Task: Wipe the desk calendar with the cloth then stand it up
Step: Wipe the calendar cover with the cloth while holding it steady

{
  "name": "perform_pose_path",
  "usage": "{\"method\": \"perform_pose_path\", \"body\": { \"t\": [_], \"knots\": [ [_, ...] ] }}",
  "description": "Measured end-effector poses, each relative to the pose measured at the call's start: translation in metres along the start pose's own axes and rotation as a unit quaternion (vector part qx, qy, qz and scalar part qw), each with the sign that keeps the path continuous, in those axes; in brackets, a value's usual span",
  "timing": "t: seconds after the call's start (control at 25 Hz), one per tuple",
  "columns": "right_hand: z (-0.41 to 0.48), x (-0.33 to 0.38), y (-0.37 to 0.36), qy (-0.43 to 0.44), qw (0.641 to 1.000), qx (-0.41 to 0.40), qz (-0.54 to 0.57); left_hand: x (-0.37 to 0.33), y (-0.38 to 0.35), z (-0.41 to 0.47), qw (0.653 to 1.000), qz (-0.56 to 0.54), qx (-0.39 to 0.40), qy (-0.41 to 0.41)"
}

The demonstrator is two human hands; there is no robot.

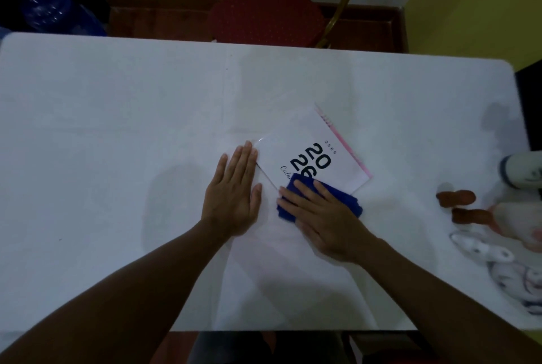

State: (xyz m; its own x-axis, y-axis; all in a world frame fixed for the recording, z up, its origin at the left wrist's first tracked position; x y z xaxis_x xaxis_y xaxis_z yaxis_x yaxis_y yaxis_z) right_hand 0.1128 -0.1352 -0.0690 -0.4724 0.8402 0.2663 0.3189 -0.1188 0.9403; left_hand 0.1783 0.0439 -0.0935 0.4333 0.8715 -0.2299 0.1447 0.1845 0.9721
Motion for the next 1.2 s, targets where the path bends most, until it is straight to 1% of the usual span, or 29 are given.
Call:
{"method": "perform_pose_path", "body": {
  "t": [0.08, 0.24, 0.32, 0.4, 0.48, 0.6, 0.68, 0.72, 0.76, 0.84, 0.92, 0.96, 1.08, 1.2],
  "knots": [
    [0.005, -0.017, 0.006, -0.006, 1.0, -0.006, 0.006, 0.001, 0.0, 0.001, 1.0, 0.001, -0.003, -0.002],
    [0.072, -0.062, 0.033, -0.127, 0.99, -0.058, -0.024, -0.001, -0.001, -0.003, 1.0, 0.006, -0.011, -0.005],
    [0.1, -0.071, 0.041, -0.167, 0.983, -0.063, -0.028, -0.002, -0.001, -0.003, 1.0, 0.0, -0.012, -0.004],
    [0.109, -0.07, 0.043, -0.195, 0.977, -0.081, -0.015, -0.001, -0.002, -0.002, 1.0, -0.001, -0.009, -0.007],
    [0.101, -0.054, 0.033, -0.188, 0.979, -0.083, 0.0, 0.002, -0.003, -0.001, 1.0, 0.005, -0.007, -0.005],
    [0.049, -0.008, 0.008, -0.108, 0.993, -0.049, -0.012, 0.004, -0.004, -0.002, 1.0, 0.011, -0.003, -0.004],
    [0.014, -0.004, 0.0, -0.058, 0.998, -0.024, 0.003, 0.001, -0.003, -0.001, 1.0, 0.013, -0.004, -0.004],
    [0.003, -0.012, 0.001, -0.047, 0.999, -0.018, 0.01, 0.0, -0.003, 0.0, 1.0, 0.012, -0.006, -0.005],
    [-0.001, -0.023, 0.004, -0.053, 0.998, -0.017, 0.015, 0.001, -0.002, 0.001, 1.0, 0.01, -0.008, -0.006],
    [0.008, -0.049, 0.013, -0.107, 0.993, -0.022, 0.036, 0.001, -0.001, 0.0, 1.0, 0.009, -0.013, -0.009],
    [0.035, -0.066, 0.022, -0.162, 0.984, -0.035, 0.061, 0.001, 0.001, 0.0, 1.0, 0.008, -0.014, -0.008],
    [0.053, -0.067, 0.025, -0.174, 0.982, -0.039, 0.066, 0.0, 0.001, 0.0, 1.0, 0.007, -0.014, -0.008],
    [0.103, -0.055, 0.03, -0.165, 0.984, -0.04, 0.055, 0.0, -0.001, 0.001, 1.0, -0.004, -0.004, -0.003],
    [0.116, -0.042, 0.029, -0.159, 0.985, -0.043, 0.045, 0.002, -0.003, 0.002, 1.0, -0.002, 0.009, 0.002]
  ]
}}
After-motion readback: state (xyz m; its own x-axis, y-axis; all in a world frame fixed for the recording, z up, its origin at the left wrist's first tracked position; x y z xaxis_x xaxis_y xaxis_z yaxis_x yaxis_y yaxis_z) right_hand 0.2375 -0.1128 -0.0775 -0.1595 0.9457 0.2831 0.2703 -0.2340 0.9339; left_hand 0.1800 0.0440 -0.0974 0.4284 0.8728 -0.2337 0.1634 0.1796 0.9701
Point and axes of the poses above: each hand's wrist, its own z-axis towards the middle knuckle, its own y-axis out of the back of the hand, x = y × z, the point moved 8 cm from there along z, towards the middle knuckle, and after that the axes turned 6 degrees about -y, right-handed, at the moved point
